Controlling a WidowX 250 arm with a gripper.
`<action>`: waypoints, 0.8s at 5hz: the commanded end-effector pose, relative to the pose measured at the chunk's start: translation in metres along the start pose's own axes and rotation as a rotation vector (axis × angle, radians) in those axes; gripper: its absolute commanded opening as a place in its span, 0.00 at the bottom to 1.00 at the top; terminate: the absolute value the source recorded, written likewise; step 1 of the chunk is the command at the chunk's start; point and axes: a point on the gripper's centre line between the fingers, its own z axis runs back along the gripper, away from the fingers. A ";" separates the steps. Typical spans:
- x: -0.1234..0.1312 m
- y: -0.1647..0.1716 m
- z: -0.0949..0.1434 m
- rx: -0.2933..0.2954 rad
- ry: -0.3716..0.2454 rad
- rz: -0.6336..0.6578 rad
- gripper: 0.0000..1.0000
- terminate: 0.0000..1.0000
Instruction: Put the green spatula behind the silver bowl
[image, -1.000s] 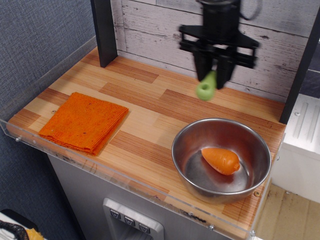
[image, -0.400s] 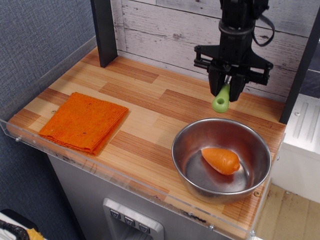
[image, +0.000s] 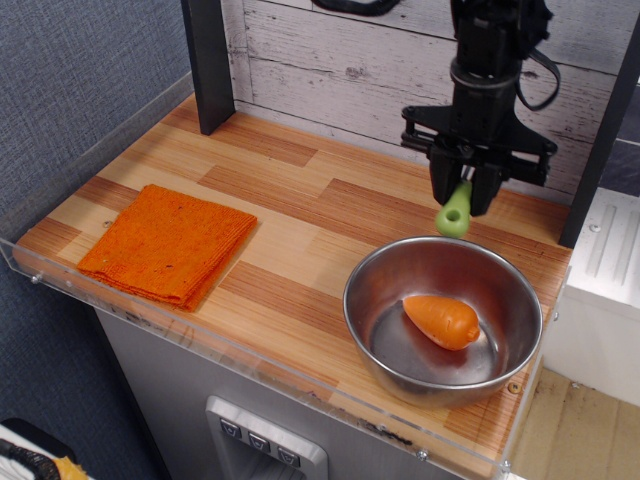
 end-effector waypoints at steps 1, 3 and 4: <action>0.006 -0.004 -0.004 0.008 0.001 -0.006 0.00 0.00; 0.005 -0.003 -0.020 0.021 0.043 -0.022 0.00 0.00; 0.003 -0.002 -0.022 0.020 0.050 -0.022 1.00 0.00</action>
